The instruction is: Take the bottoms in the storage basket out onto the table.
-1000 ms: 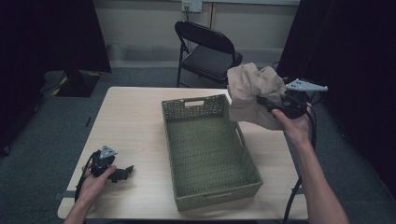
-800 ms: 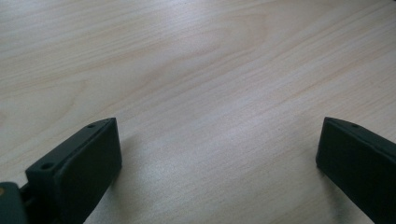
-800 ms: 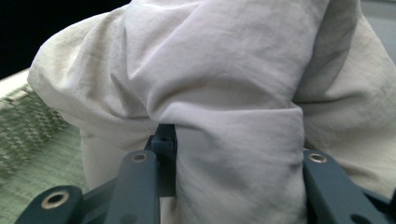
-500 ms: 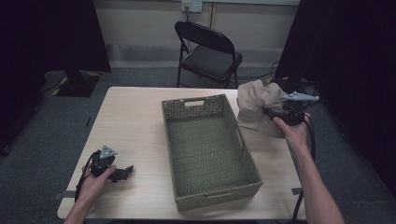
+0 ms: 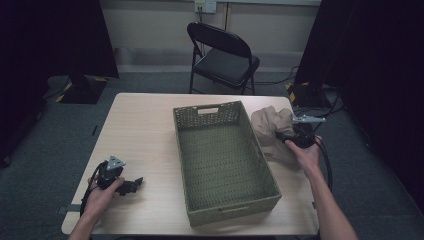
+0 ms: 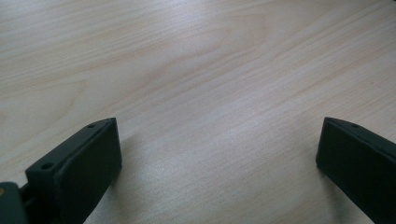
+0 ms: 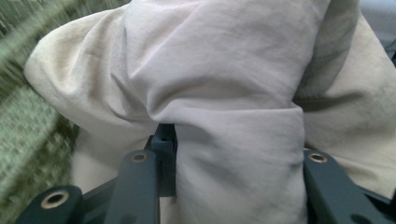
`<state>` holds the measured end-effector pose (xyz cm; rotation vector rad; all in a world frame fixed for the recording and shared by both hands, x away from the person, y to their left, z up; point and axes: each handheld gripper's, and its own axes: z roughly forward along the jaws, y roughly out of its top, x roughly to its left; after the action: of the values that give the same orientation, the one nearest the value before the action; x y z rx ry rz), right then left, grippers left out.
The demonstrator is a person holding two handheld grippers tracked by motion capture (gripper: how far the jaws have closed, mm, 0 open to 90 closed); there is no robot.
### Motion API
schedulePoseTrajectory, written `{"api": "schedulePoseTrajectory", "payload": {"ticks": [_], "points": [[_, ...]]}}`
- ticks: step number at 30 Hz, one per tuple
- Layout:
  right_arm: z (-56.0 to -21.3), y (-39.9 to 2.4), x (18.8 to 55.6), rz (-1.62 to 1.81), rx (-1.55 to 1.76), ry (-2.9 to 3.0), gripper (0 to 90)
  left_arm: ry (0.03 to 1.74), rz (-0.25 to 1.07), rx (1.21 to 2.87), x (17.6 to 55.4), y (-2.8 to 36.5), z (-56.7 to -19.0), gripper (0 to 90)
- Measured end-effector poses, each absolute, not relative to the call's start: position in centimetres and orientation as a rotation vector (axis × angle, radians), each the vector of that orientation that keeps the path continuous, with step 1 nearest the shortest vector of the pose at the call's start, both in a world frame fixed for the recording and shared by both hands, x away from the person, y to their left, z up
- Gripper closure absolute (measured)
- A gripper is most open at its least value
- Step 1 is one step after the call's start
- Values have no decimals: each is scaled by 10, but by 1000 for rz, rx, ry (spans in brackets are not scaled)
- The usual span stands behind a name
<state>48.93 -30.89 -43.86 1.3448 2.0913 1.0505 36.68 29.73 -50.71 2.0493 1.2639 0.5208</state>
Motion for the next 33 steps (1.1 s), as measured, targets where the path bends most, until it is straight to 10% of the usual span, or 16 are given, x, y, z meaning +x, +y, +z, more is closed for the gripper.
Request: {"api": "schedulePoseTrajectory", "payload": {"ticks": [33], "points": [[-488, -292, 486, 912, 1349, 2144, 426, 1289, 513, 2061, 368, 295, -505, 0]]}}
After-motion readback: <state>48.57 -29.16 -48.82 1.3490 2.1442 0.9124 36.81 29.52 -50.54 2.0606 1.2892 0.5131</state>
